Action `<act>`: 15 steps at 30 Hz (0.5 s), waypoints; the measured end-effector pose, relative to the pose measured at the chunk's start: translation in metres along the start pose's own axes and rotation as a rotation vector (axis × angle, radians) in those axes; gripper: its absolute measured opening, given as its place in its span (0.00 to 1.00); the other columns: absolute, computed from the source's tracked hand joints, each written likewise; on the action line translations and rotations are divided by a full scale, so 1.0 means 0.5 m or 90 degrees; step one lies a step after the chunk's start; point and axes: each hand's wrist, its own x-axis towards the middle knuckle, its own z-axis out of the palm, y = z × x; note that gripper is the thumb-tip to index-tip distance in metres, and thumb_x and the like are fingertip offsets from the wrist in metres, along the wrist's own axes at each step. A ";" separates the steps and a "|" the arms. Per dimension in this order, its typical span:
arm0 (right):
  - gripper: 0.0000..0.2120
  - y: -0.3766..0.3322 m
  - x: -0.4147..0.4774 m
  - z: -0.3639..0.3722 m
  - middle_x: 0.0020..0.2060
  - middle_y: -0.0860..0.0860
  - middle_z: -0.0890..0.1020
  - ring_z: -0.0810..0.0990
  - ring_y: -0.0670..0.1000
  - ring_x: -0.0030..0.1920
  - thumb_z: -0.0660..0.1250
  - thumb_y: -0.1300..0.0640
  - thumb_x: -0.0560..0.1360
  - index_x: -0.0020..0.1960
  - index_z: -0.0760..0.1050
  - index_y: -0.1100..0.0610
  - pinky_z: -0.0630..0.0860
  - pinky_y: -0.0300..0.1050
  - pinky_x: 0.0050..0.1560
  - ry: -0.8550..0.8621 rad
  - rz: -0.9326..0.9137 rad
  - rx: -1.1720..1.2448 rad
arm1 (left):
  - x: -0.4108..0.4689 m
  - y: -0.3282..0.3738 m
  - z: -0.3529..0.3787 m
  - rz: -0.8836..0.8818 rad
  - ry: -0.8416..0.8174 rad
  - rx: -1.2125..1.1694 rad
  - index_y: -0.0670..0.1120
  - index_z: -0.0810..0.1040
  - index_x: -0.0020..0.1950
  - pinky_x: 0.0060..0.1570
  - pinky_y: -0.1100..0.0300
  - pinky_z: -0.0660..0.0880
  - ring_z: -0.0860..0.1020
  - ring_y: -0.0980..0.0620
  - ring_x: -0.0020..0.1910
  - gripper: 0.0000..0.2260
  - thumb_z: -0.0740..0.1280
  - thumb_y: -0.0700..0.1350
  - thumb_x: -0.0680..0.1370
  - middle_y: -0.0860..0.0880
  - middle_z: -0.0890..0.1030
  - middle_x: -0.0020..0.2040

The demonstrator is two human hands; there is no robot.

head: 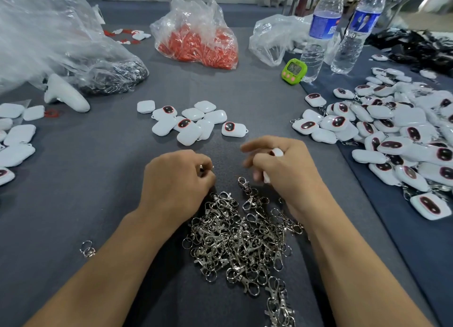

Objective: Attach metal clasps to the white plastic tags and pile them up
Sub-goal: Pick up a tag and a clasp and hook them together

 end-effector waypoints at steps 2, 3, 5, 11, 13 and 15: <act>0.15 0.001 0.004 0.010 0.38 0.57 0.85 0.80 0.50 0.33 0.64 0.57 0.62 0.45 0.84 0.52 0.75 0.48 0.37 0.028 0.016 0.081 | 0.005 -0.006 0.000 -0.020 -0.030 -0.051 0.56 0.84 0.38 0.41 0.56 0.74 0.77 0.52 0.36 0.02 0.76 0.49 0.70 0.56 0.80 0.32; 0.15 -0.002 0.002 0.016 0.38 0.57 0.84 0.80 0.51 0.34 0.63 0.59 0.63 0.45 0.83 0.55 0.75 0.47 0.35 0.016 0.018 0.146 | 0.008 -0.010 -0.001 -0.033 -0.046 -0.087 0.56 0.84 0.38 0.40 0.58 0.74 0.77 0.55 0.34 0.03 0.76 0.49 0.69 0.57 0.80 0.31; 0.14 -0.010 -0.004 0.028 0.37 0.60 0.83 0.80 0.54 0.33 0.59 0.60 0.64 0.41 0.82 0.62 0.74 0.45 0.29 -0.029 0.007 0.270 | 0.011 -0.014 -0.003 -0.038 -0.084 -0.145 0.59 0.84 0.39 0.36 0.64 0.71 0.76 0.59 0.32 0.06 0.77 0.47 0.69 0.61 0.79 0.31; 0.15 0.002 -0.010 0.051 0.27 0.47 0.81 0.77 0.45 0.31 0.57 0.51 0.71 0.34 0.80 0.53 0.69 0.42 0.33 0.038 -0.094 -0.120 | 0.011 -0.016 -0.003 -0.001 -0.137 -0.165 0.59 0.85 0.37 0.35 0.74 0.67 0.76 0.62 0.34 0.06 0.76 0.46 0.69 0.65 0.78 0.33; 0.14 0.000 -0.006 0.055 0.26 0.45 0.81 0.76 0.43 0.28 0.59 0.52 0.71 0.35 0.81 0.51 0.68 0.39 0.30 0.061 -0.062 -0.074 | 0.011 -0.018 -0.003 0.004 -0.140 -0.161 0.58 0.85 0.38 0.34 0.74 0.67 0.76 0.61 0.35 0.06 0.76 0.47 0.69 0.64 0.79 0.33; 0.11 0.003 0.001 0.052 0.27 0.44 0.82 0.76 0.43 0.27 0.60 0.51 0.71 0.40 0.82 0.48 0.70 0.39 0.29 0.090 -0.049 -0.037 | 0.012 -0.018 -0.004 0.014 -0.143 -0.156 0.58 0.85 0.38 0.35 0.74 0.66 0.76 0.61 0.35 0.05 0.76 0.47 0.69 0.64 0.78 0.33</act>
